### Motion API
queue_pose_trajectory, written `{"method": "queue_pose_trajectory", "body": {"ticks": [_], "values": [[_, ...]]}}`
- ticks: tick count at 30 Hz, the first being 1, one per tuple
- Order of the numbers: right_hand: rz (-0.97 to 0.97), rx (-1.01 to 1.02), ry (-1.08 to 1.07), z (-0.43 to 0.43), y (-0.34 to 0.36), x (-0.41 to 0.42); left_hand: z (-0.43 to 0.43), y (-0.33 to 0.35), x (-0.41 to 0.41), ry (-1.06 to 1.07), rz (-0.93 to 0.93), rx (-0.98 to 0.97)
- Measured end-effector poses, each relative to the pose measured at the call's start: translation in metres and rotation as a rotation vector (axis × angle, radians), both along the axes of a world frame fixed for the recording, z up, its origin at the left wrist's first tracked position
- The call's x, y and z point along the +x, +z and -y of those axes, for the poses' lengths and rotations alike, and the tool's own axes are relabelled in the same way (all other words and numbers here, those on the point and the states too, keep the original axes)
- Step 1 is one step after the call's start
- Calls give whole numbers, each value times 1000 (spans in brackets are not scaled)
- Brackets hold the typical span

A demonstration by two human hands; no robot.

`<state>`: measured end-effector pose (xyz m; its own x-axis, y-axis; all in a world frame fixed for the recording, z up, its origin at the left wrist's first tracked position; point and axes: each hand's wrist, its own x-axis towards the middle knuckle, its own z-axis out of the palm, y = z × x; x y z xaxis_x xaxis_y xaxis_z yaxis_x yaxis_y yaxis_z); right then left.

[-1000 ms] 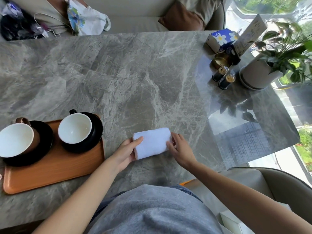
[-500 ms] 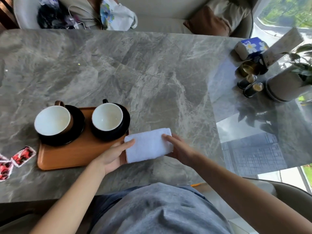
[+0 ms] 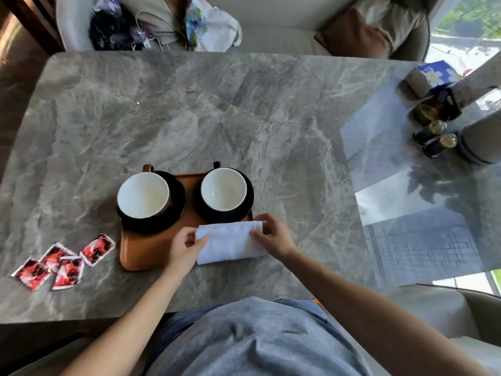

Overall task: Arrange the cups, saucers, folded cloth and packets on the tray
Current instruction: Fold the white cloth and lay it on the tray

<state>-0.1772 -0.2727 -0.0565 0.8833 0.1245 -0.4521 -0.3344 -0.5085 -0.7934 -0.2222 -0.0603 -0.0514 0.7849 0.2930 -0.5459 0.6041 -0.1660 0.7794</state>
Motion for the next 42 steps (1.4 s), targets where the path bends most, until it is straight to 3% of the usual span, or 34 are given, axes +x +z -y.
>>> {"method": "queue_pose_trajectory", "body": {"ticks": [10, 13, 19, 21, 23, 26, 42], "values": [[92, -324, 102, -27, -5, -10, -33, -19, -2, -191, 30, 210], [99, -412, 124, -34, -7, -15, -38, -14, -7, -282, 112, 326], [488, -696, 271, -47, 2, -34, -33, -3, -26, -959, 440, 828], [516, -725, 371, -51, 2, -47, -38, -7, -27, -1105, 401, 903], [425, -737, 453, -51, -4, -58, -42, -19, -26, -1180, 314, 902], [309, -787, 511, -47, -17, -68, -46, -31, -26, -1199, 300, 898], [198, -841, 460, -64, -26, -64, -47, -41, -19, -1171, 300, 920]]}}
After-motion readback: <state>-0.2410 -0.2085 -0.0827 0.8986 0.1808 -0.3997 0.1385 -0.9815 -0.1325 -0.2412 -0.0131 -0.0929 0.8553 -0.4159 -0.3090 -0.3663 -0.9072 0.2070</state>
